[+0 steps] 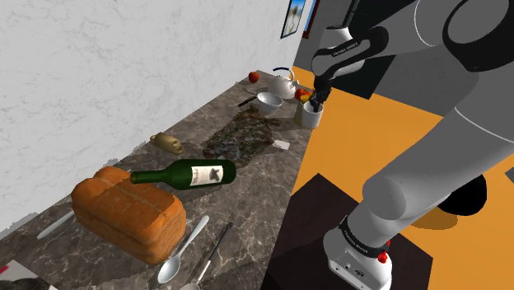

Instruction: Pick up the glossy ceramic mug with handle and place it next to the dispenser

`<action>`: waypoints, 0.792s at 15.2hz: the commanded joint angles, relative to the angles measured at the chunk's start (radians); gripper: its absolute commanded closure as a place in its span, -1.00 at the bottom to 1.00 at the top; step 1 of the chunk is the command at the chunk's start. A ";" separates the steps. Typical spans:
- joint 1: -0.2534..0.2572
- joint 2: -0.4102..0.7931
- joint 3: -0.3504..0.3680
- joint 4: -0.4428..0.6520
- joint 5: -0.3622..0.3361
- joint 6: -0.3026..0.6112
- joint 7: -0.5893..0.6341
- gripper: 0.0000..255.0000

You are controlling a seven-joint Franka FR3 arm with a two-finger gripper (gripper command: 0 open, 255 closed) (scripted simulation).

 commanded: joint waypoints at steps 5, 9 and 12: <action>-0.004 0.046 -0.004 -0.033 -0.011 0.078 0.021 1.00; -0.006 0.081 -0.006 -0.052 -0.019 0.131 0.036 1.00; -0.008 0.109 -0.008 -0.063 -0.026 0.170 0.048 1.00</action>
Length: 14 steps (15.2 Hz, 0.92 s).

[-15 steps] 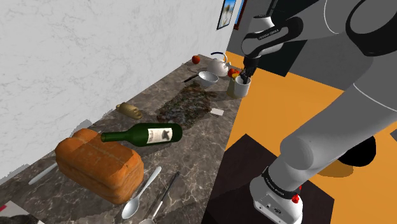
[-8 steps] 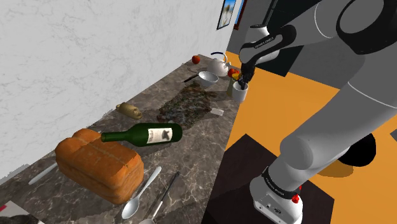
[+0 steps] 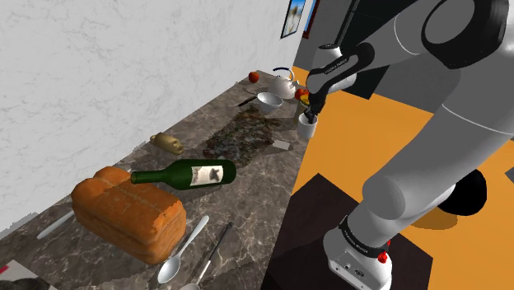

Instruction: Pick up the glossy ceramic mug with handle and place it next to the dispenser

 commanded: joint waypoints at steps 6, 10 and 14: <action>-0.004 0.063 -0.004 -0.021 -0.015 0.082 0.025 1.00; -0.004 0.063 -0.004 -0.020 -0.015 0.082 0.025 1.00; -0.004 0.063 -0.004 -0.020 -0.015 0.082 0.026 -1.00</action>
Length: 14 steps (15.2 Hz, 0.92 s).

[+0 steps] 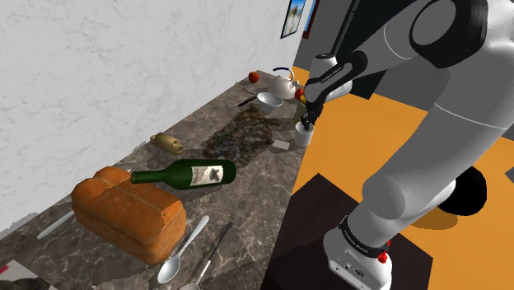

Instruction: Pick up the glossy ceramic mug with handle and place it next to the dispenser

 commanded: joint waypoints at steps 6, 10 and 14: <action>0.005 -0.028 0.004 0.003 0.004 -0.033 -0.003 -1.00; 0.019 -0.101 0.017 0.020 0.017 -0.125 -0.009 -1.00; 0.019 -0.101 0.017 0.020 0.017 -0.125 -0.009 -1.00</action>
